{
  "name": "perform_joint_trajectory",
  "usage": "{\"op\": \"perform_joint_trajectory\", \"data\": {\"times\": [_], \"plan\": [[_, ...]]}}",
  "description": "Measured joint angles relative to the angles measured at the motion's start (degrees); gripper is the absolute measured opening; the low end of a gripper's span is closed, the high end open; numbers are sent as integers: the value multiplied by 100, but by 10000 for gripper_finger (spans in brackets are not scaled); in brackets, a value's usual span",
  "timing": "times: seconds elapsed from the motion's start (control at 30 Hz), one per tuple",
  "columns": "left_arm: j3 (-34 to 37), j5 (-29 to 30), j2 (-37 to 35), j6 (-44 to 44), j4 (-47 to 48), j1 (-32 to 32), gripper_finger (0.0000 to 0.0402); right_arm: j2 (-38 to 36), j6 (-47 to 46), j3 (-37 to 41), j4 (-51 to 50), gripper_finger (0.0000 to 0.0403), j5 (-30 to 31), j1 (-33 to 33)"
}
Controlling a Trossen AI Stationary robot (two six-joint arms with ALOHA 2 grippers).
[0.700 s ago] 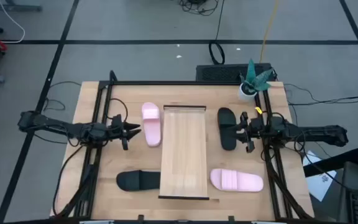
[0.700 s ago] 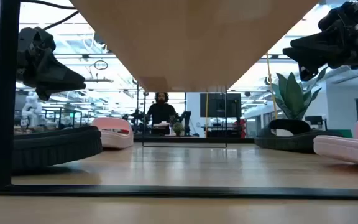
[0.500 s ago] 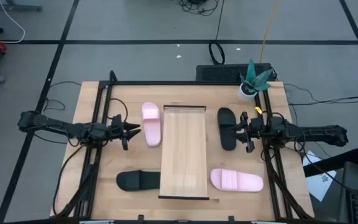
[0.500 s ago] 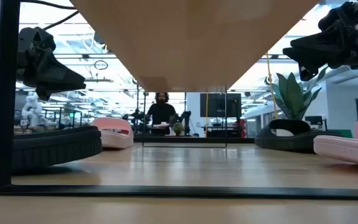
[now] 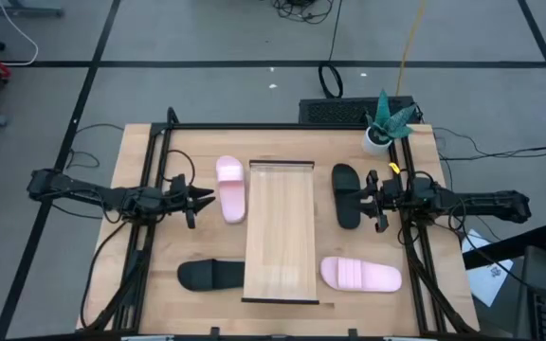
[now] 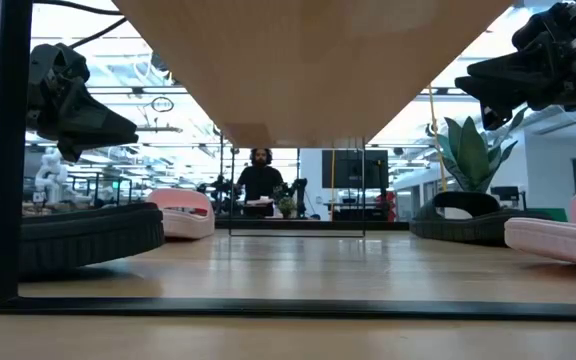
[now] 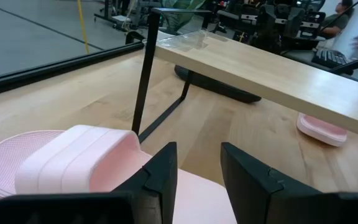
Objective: Pick and place slides into the shelf
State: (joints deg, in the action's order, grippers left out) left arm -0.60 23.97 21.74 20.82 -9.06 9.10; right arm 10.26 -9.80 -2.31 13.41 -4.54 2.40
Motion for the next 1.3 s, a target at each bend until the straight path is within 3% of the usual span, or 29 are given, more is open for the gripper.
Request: {"op": "perform_joint_trajectory", "data": {"times": [0.6,0.8,0.9,1.03,1.3], "plan": [[-1,-1,0,0,-2,-1,120,0,2,-2,2,109,0,-1],[-1,-1,-2,0,-1,0,120,0,1089,-1,193,109,22,4],[-1,0,-2,0,-2,0,120,0,1100,0,706,109,4,4],[0,0,0,0,-4,0,120,0,439,0,1842,109,29,4],[0,-2,0,0,-19,0,120,-2,-697,0,3882,109,1003,4]]}}
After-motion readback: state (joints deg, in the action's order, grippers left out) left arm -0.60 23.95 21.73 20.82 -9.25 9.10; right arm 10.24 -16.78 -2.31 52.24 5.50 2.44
